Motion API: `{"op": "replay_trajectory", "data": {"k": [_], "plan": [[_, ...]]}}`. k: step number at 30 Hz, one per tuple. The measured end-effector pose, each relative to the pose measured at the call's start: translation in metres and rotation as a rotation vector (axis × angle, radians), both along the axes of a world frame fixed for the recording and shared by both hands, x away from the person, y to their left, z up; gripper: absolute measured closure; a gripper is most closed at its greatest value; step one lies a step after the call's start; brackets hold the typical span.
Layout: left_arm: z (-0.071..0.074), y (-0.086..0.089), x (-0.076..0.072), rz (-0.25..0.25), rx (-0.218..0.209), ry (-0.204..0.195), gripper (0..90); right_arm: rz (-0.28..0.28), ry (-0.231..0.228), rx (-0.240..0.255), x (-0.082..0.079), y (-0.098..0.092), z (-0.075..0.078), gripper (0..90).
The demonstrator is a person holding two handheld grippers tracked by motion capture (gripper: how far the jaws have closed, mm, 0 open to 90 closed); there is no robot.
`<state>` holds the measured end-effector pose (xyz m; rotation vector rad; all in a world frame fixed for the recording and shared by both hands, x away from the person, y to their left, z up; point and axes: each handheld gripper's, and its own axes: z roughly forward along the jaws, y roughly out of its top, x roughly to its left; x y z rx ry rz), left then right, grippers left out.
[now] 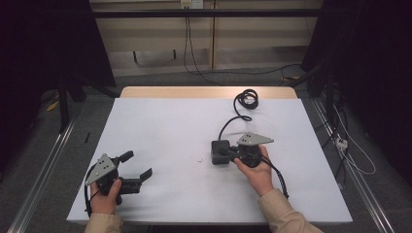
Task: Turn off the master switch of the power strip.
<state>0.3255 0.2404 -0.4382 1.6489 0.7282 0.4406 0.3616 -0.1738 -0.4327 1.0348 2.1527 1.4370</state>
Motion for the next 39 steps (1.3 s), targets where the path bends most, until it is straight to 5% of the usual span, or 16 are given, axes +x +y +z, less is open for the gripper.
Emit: {"op": "replay_trajectory", "data": {"k": [39], "plan": [[-0.0006,-0.0023,-0.0007,-0.004,0.007,0.003,2.7,-0.017,-0.018,-0.03,-0.0026,0.0017,-0.0021,90.0]]}}
